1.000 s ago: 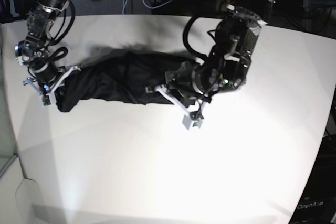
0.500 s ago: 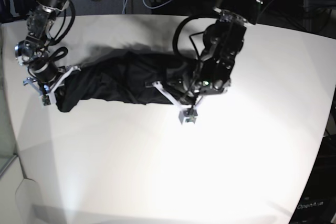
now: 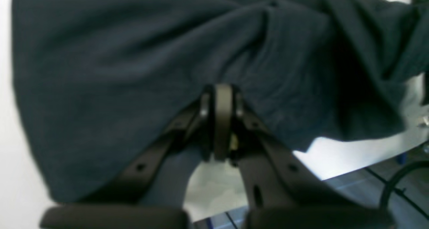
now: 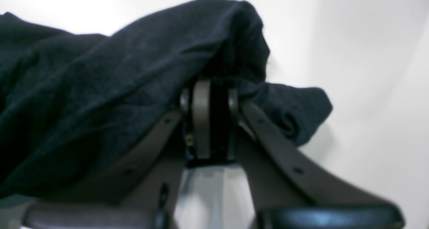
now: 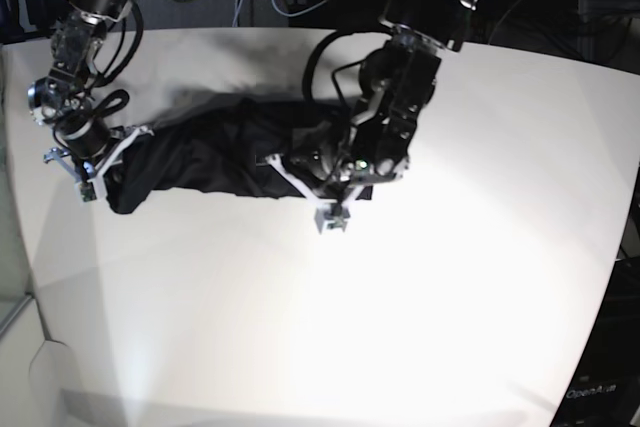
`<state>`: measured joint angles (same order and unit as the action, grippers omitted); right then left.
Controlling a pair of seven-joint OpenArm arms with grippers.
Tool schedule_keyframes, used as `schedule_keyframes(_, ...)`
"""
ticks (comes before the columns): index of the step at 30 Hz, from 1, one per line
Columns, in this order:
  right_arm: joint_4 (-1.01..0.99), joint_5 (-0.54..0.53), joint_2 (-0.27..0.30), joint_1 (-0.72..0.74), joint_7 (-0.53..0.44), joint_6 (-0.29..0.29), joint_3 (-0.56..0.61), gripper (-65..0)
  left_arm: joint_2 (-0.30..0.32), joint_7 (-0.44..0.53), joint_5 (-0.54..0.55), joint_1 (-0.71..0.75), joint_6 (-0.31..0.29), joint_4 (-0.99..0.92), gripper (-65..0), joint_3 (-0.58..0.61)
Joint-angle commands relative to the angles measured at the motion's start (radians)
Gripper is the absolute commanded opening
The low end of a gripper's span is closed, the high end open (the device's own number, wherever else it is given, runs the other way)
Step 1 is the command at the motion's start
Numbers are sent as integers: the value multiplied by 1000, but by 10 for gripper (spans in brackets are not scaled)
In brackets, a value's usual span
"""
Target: Fold the T-shirt properly
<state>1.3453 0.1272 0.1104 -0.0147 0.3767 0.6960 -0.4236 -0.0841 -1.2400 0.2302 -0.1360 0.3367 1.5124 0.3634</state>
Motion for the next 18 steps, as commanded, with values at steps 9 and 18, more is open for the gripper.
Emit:
schedule_keyframes(9, 7, 12, 10, 5, 14, 2, -1, -596, -73, 93, 13, -20, -6, -68, -641, 115)
schedule_keyframes(18, 7, 12, 10, 2, 14, 2, -1, -596, -73, 343, 203, -21, -8, -20, -641, 194)
